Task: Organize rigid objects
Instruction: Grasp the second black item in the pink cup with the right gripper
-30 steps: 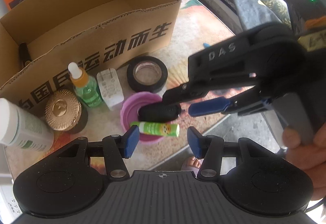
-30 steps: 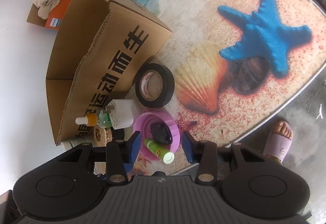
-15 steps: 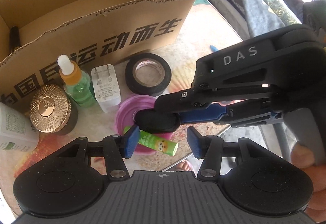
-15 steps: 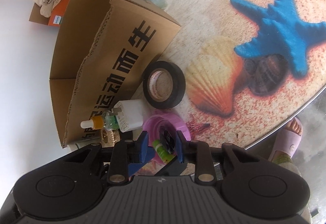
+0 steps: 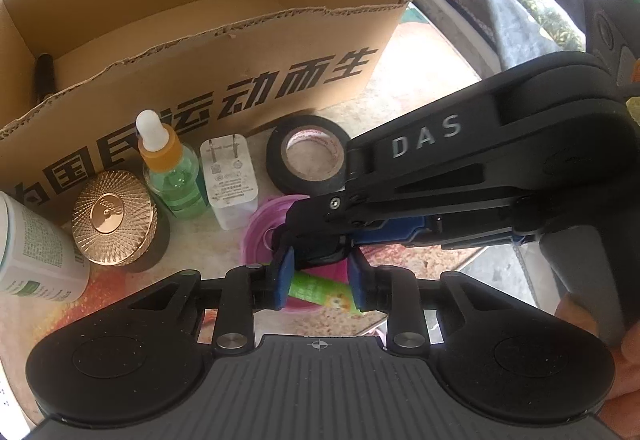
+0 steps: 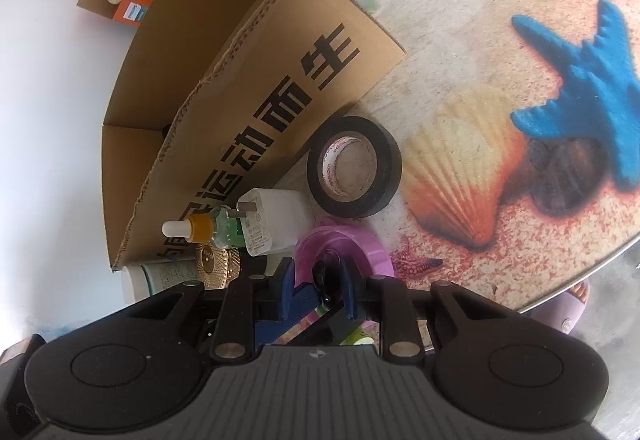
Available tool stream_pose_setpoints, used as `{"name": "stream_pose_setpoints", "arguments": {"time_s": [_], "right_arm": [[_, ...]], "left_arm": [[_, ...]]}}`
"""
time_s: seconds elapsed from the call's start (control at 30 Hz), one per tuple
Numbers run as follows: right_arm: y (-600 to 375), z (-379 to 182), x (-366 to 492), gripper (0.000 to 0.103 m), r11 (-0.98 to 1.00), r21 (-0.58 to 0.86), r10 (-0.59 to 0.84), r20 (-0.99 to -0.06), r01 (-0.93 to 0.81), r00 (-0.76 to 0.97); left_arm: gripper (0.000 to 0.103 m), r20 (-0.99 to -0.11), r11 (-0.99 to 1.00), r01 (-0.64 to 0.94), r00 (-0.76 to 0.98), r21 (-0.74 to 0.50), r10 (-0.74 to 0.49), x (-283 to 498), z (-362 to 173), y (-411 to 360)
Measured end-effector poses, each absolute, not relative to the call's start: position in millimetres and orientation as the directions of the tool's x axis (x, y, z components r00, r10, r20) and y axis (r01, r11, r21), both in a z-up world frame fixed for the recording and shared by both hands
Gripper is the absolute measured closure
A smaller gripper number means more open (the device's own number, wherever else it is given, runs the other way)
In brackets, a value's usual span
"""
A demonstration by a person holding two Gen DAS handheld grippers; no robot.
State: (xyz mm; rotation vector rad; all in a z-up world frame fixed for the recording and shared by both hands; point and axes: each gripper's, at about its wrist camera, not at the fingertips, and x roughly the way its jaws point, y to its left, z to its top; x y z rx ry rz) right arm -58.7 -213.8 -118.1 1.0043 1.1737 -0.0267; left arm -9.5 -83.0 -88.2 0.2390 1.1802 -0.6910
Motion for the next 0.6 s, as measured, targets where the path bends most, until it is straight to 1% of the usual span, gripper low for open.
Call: {"name": "stream_pose_setpoints", "arguments": {"time_s": [0.2, 0.33, 0.6], "right_arm": [[-207.3, -123.1, -52.2, 0.077, 0.623, 0.615, 0.445, -0.787, 0.483, 0.428], [-208.6, -125.8, -50.8, 0.085, 0.625, 0.61, 0.435, -0.791, 0.487, 0.431], [-213.6, -116.5, -52.6, 0.085, 0.638, 0.61, 0.423, -0.787, 0.47, 0.448]], "left_arm": [[0.074, -0.909, 0.79, 0.587, 0.209, -0.179, -0.361, -5.8, -91.6, -78.3], [0.076, -0.904, 0.792, 0.586, 0.225, -0.173, -0.364, -4.3, -94.7, -80.5], [0.077, -0.893, 0.775, 0.613, 0.251, -0.152, -0.373, -6.4, -88.7, -87.3]]}}
